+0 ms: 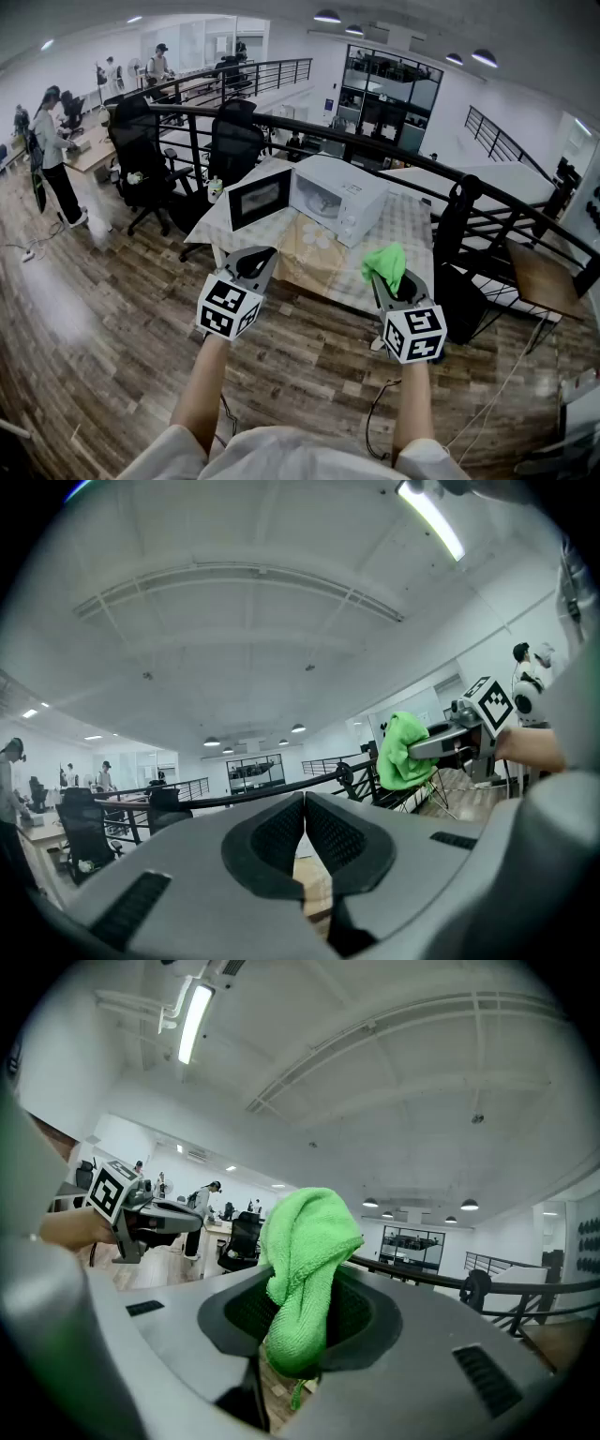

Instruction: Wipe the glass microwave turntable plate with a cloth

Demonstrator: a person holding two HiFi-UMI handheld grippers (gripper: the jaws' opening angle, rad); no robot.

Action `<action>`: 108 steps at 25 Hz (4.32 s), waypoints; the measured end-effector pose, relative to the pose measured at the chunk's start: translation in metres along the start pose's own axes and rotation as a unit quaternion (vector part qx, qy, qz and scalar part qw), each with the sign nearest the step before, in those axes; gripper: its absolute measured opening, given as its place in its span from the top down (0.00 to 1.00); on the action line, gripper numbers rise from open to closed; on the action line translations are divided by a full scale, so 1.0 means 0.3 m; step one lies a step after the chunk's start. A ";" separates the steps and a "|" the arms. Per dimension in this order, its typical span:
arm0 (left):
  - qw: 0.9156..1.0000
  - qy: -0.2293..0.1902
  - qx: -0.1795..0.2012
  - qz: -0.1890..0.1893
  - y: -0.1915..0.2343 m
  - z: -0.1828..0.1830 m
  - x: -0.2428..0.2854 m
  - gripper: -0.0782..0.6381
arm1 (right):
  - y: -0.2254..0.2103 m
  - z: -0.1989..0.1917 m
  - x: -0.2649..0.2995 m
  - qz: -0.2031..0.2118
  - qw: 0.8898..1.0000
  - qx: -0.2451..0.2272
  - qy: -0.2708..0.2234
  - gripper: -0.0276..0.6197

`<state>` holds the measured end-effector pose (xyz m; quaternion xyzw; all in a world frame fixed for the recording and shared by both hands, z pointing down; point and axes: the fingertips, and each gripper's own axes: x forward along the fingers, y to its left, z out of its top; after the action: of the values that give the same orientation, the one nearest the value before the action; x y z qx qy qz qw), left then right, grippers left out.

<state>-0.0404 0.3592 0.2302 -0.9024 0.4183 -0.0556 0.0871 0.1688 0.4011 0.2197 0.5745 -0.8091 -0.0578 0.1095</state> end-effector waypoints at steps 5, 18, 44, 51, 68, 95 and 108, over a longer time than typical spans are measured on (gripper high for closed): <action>1.000 -0.002 0.004 -0.002 0.021 -0.005 0.003 0.86 | 0.015 0.003 0.024 0.000 1.000 -0.004 0.001 0.77; 1.000 -0.009 0.008 -0.021 0.131 -0.037 -0.045 0.86 | 0.151 0.038 0.101 0.006 1.000 0.007 -0.011 0.76; 0.999 0.031 0.011 -0.002 0.413 -0.165 0.829 0.86 | -0.466 -0.103 0.865 0.010 1.000 0.016 0.009 0.76; 0.998 0.051 -0.002 0.026 0.499 -0.194 1.216 0.86 | -0.765 -0.157 1.180 0.042 0.999 0.023 0.015 0.76; 0.994 0.088 -0.038 0.051 0.728 -0.419 1.572 0.86 | -0.821 -0.325 1.601 0.091 0.993 0.047 0.056 0.76; 0.981 0.164 -0.092 -0.050 1.112 -1.096 1.790 0.86 | -0.425 -1.057 2.514 -0.018 0.964 0.123 0.234 0.75; 0.975 0.186 -0.113 -0.049 1.091 -1.242 1.824 0.86 | -0.505 -1.256 2.647 -0.073 0.949 0.096 0.290 0.75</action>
<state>0.0035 -0.3083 0.5431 -0.8995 0.3863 -0.1790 -0.0977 0.1486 -0.3854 0.6397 0.6321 -0.6999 0.1815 0.2786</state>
